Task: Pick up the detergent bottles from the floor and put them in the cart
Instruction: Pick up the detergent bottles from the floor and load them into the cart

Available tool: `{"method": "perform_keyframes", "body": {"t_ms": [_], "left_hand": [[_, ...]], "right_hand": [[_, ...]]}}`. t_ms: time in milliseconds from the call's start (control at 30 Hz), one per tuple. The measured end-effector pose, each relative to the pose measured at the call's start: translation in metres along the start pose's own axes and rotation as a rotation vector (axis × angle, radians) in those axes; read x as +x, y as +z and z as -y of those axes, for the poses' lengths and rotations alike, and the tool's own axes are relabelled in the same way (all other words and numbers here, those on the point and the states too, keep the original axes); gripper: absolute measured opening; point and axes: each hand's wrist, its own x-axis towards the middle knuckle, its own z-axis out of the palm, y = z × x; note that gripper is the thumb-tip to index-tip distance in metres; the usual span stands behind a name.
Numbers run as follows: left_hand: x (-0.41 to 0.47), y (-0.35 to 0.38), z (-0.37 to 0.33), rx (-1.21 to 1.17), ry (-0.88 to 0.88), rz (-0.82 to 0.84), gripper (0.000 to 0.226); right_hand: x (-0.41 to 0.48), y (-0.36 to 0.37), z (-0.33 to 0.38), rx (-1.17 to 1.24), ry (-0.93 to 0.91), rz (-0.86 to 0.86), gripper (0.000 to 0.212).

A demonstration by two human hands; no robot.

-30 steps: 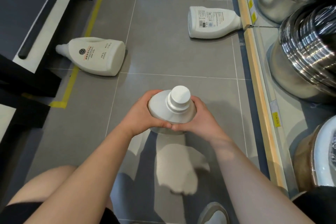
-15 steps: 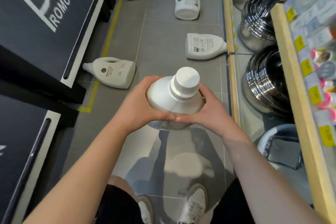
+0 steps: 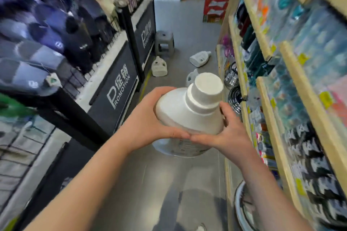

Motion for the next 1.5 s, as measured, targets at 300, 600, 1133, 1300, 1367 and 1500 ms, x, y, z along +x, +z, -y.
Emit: {"method": "perform_keyframes", "body": {"t_ms": [300,600,1133,1300,1367,1500], "left_hand": [[-0.054,-0.067,-0.086,-0.119,0.125,-0.093,0.091],[-0.097,-0.1,-0.078,-0.131,0.103,-0.194,0.088],[-0.215,-0.12,-0.087,0.023,-0.14,-0.704,0.087],[-0.267,-0.094,-0.097,0.056,-0.299,-0.935,0.091],[-0.292,-0.081,-0.102,0.052,-0.369,-1.024,0.093],[-0.344,-0.056,-0.122,0.078,-0.506,-1.169,0.092]], "right_hand": [[-0.041,-0.002,0.124,-0.016,-0.175,-0.021,0.098],[-0.058,0.033,0.159,-0.066,-0.233,0.055,0.079],[-0.036,0.117,0.176,0.056,-0.419,0.606,0.093],[-0.045,0.148,0.182,0.059,-0.523,0.859,0.089],[-0.057,0.163,0.182,0.067,-0.545,0.96,0.092],[-0.094,0.19,0.184,0.083,-0.583,1.133,0.092]]}}
